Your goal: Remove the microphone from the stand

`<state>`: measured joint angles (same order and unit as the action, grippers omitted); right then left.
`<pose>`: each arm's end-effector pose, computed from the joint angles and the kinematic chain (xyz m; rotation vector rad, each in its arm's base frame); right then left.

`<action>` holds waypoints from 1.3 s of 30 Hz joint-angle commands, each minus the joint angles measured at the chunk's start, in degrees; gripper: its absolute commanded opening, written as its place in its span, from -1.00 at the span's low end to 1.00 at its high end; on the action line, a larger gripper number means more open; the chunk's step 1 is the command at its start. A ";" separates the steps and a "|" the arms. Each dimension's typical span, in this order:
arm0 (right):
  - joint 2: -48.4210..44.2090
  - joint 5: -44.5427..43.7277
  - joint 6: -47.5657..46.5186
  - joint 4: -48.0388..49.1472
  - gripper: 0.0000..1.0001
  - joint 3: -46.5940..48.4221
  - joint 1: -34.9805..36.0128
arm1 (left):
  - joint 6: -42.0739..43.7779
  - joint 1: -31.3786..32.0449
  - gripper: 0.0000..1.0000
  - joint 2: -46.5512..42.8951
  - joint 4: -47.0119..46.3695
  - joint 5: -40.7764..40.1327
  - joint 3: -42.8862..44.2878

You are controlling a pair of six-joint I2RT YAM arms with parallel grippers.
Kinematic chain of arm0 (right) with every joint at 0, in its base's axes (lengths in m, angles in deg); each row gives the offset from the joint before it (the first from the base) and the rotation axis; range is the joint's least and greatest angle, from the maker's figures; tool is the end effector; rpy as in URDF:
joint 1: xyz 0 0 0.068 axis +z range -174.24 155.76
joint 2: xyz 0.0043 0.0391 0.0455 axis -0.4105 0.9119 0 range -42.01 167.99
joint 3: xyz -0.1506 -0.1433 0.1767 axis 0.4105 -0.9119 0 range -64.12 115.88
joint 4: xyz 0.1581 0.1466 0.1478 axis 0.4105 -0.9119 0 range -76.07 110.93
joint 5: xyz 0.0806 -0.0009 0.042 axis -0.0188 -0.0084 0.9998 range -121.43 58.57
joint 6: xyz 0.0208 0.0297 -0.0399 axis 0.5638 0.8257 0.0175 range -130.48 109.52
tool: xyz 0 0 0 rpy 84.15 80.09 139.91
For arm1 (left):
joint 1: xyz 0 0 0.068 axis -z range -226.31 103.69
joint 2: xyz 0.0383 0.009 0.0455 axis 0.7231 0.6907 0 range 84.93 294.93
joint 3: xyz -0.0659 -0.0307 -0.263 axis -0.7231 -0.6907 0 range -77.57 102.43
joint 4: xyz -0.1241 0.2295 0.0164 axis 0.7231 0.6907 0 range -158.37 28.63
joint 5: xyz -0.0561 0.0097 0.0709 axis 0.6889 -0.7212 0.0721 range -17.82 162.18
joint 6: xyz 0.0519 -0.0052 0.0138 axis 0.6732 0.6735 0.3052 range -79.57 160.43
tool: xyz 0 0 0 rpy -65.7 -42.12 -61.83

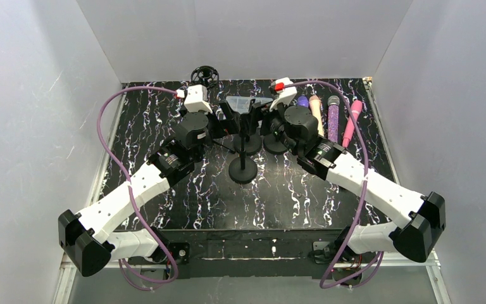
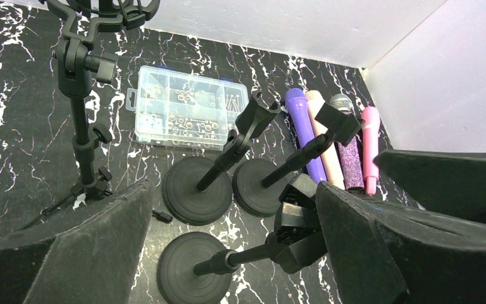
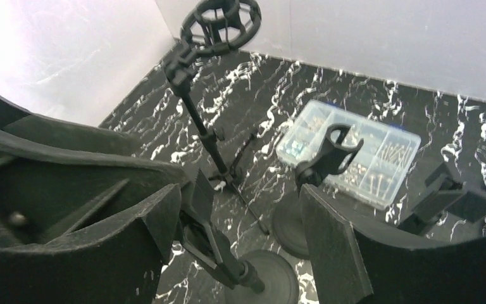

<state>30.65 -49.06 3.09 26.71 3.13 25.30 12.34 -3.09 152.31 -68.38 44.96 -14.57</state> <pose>0.2021 0.2202 0.4028 -0.2533 1.5788 0.6232 0.2098 -0.1748 0.3904 -0.1476 1.6617 -0.5590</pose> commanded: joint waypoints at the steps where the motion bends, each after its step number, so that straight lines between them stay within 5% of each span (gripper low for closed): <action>1: 0.50 -2.99 2.17 -1.85 0.54 1.85 0.18 | 1.34 -0.03 0.97 -0.49 4.13 -0.15 -1.61; 30: -1.13 -4.85 5.07 1.76 0.54 -10.46 0.21 | 4.19 -0.20 0.97 -3.54 6.21 0.55 -1.57; 39: -1.84 -6.66 3.26 -1.81 0.82 -3.08 0.21 | 7.68 -0.20 0.97 -4.47 12.28 4.50 3.30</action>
<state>30.79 -53.67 7.37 24.59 -5.66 25.35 17.17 -3.09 150.58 -59.75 47.91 -15.40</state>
